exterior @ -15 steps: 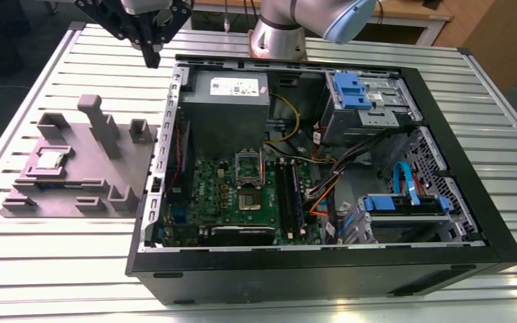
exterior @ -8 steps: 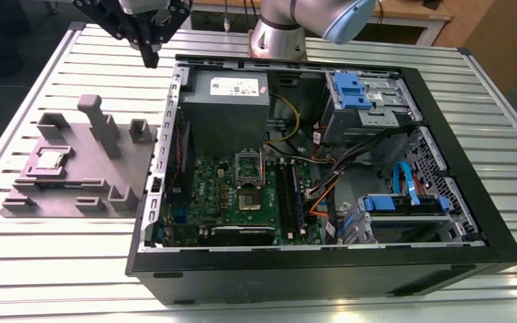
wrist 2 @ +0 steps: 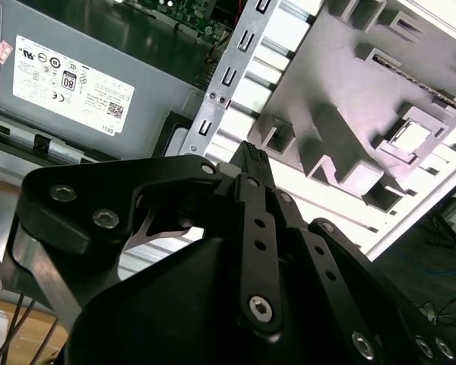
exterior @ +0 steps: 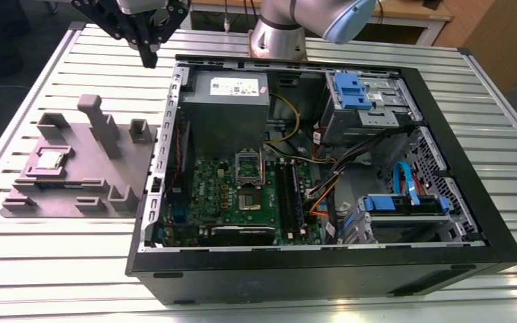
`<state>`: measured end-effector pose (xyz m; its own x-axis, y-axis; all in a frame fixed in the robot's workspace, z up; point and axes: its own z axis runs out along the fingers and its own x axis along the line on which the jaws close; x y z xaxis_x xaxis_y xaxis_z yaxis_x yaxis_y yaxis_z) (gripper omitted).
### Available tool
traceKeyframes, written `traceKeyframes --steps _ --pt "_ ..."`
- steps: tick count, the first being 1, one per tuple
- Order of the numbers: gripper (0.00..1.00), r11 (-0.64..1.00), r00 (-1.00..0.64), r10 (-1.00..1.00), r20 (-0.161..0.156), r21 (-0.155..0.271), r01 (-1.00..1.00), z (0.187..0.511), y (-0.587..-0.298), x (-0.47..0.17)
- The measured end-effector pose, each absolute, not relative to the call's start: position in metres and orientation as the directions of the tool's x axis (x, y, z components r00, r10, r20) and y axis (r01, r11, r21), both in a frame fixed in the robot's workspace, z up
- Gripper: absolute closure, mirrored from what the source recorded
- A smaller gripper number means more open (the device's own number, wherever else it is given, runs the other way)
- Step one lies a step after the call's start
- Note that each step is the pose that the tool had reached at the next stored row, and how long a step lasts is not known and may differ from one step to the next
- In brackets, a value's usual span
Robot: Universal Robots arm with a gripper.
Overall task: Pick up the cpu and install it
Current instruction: 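Reach for the cpu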
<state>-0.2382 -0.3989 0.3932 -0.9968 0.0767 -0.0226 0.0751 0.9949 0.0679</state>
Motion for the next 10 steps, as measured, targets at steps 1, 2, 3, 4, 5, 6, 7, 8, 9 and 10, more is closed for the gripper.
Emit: traceKeyframes --steps 1,2,3,4,5,6,7,8,9,10 --pt "0.9 0.995 -0.997 0.077 -0.023 0.068 0.075 0.3932 -0.3989 -0.2384" --pt "0.9 0.995 -0.997 0.077 -0.023 0.068 0.075 0.3932 -0.3989 -0.2386" --pt "0.9 0.995 -0.997 0.077 -0.023 0.068 0.075 0.3932 -0.3989 -0.2387" --pt "0.9 0.995 -0.997 0.077 -0.023 0.068 0.075 0.3932 -0.3989 -0.2389" --pt "0.9 0.995 -0.997 0.077 -0.023 0.068 0.075 0.3932 -0.3989 -0.2391" --pt "0.9 0.995 -0.997 0.077 -0.023 0.068 0.075 0.3932 -0.3989 -0.2393" --pt "0.9 0.995 -0.997 0.077 -0.023 0.068 0.075 0.3932 -0.3989 -0.2395" --pt "0.9 0.995 -0.997 0.077 -0.023 0.068 0.075 0.3932 -0.3989 -0.2396" --pt "0.9 0.995 -0.997 0.077 -0.023 0.068 0.075 0.3932 -0.3989 -0.2398" --pt "0.9 0.995 -0.997 0.077 -0.023 0.068 0.075 0.3932 -0.3989 -0.24"
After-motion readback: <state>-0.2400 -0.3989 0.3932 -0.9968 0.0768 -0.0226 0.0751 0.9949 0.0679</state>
